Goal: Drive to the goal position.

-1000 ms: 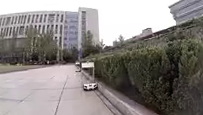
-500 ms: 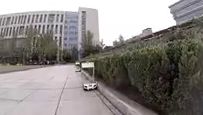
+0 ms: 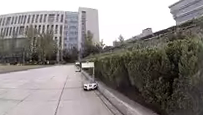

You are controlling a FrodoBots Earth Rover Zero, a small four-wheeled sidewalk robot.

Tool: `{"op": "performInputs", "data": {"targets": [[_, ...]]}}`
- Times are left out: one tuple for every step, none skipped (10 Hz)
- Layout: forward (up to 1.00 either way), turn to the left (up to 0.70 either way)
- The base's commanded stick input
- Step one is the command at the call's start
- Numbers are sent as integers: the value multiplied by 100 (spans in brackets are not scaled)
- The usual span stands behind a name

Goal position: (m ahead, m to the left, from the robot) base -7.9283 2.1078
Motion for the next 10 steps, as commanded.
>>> {"op": "performInputs", "data": {"targets": [[2, 0], [4, 0], [2, 0], [0, 0], [1, 0], [4, 0], [0, 0], [0, 0], [0, 0], [0, 0]]}}
